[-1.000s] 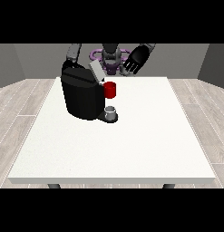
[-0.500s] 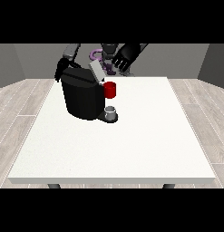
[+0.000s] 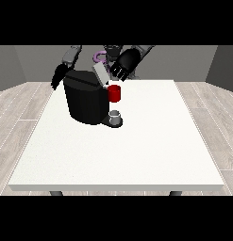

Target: Insert the coffee pod into the coffee machine and close the lid

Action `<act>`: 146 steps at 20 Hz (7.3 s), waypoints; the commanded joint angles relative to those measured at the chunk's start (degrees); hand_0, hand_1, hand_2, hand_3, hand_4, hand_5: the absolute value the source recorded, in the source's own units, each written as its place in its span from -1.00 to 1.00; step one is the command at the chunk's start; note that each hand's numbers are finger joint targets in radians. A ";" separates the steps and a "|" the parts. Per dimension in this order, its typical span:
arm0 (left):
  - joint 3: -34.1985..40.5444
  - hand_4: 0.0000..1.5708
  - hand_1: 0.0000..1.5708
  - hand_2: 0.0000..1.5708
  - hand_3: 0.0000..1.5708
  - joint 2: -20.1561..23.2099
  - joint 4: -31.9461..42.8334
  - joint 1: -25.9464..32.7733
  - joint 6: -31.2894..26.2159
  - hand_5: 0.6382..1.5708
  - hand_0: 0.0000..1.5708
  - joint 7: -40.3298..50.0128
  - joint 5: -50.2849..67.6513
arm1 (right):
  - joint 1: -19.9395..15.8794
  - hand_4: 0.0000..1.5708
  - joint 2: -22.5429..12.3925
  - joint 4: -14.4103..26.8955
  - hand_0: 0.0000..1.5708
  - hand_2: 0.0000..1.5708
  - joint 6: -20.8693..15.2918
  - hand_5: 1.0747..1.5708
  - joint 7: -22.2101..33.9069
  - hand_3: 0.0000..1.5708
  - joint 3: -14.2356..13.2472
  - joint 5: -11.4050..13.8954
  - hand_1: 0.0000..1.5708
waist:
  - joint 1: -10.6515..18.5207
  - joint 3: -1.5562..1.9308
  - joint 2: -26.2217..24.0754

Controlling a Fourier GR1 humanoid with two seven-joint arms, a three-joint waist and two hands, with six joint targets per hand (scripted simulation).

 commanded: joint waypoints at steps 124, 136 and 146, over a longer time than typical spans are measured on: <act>11.04 -0.51 -1.00 -1.00 -1.00 -24.08 -7.13 41.28 7.50 1.00 -1.00 -13.06 24.11 | 1.72 -1.00 -7.69 0.99 -1.00 -1.00 9.64 1.00 4.13 -1.00 -7.82 -8.31 -1.00 | 26.55 0.01 -25.96; 4.36 -0.56 -1.00 -1.00 -1.00 -21.46 -21.02 49.37 9.10 1.00 -1.00 -10.49 30.03 | -3.04 -0.79 -5.25 7.99 -1.00 -1.00 10.67 1.00 5.56 -1.00 -9.14 -13.15 -1.00 | 26.14 -0.01 -19.88; 1.59 -0.55 -1.00 -1.00 -1.00 -23.72 -31.27 48.68 12.35 1.00 -1.00 -3.92 31.69 | -11.08 -1.00 -3.52 12.73 -1.00 -1.00 10.09 1.00 4.65 -1.00 -5.45 -11.00 -1.00 | 25.65 -0.01 -14.85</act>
